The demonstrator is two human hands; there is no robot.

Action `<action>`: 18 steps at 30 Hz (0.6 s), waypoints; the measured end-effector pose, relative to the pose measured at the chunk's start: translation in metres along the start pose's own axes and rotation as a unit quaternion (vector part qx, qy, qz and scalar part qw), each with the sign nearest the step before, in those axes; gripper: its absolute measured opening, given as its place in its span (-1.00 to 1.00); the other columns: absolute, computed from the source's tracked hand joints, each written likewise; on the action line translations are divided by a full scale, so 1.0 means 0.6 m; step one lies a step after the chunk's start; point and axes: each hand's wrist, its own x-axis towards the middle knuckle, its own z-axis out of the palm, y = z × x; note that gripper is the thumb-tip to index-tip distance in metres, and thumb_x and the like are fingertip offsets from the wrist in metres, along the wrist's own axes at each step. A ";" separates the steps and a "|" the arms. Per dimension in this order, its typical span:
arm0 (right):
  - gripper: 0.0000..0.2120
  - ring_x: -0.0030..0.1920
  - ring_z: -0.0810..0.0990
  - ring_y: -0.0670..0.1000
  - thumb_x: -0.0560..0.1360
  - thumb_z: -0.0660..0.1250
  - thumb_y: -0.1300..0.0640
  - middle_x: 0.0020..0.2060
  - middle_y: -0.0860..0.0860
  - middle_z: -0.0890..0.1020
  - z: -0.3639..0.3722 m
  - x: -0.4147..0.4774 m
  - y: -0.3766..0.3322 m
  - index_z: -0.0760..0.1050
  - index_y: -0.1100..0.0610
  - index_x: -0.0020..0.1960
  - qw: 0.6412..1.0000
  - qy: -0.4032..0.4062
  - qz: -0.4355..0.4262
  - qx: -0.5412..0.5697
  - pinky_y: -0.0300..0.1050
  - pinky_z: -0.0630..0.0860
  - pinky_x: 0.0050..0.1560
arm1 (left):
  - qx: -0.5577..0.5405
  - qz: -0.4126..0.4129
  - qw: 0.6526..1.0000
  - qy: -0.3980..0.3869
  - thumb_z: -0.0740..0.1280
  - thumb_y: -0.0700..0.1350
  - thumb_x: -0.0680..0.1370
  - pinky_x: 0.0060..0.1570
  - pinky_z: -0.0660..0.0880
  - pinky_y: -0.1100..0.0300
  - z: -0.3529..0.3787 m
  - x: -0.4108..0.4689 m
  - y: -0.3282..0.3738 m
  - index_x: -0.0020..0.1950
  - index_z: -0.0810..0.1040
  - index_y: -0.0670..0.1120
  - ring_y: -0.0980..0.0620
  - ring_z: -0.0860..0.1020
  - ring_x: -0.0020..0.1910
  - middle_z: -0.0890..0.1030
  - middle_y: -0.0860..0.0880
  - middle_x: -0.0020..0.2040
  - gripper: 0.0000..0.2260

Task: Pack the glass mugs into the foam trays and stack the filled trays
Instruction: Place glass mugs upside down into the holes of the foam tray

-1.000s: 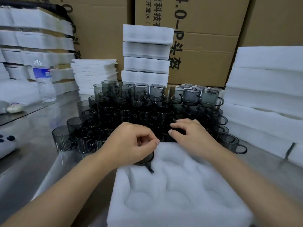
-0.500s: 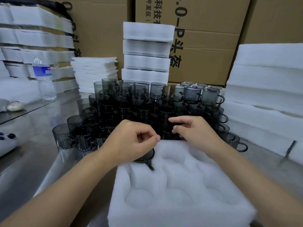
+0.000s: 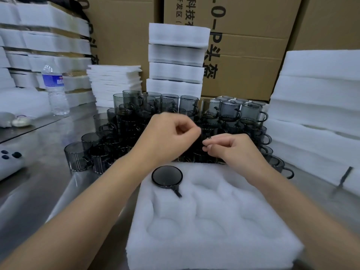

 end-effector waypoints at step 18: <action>-0.75 -0.15 0.66 -0.02 0.47 0.33 0.37 -0.11 -0.08 0.65 -0.010 -0.053 -0.009 0.67 0.09 -0.22 0.995 0.004 -0.075 0.073 -0.04 0.60 -0.04 | -0.470 -0.239 0.841 -0.120 0.45 -0.11 0.30 -0.17 0.61 0.16 0.039 0.023 -0.046 -0.09 0.63 -0.13 -0.09 0.68 -0.18 0.68 -0.10 -0.11 -0.78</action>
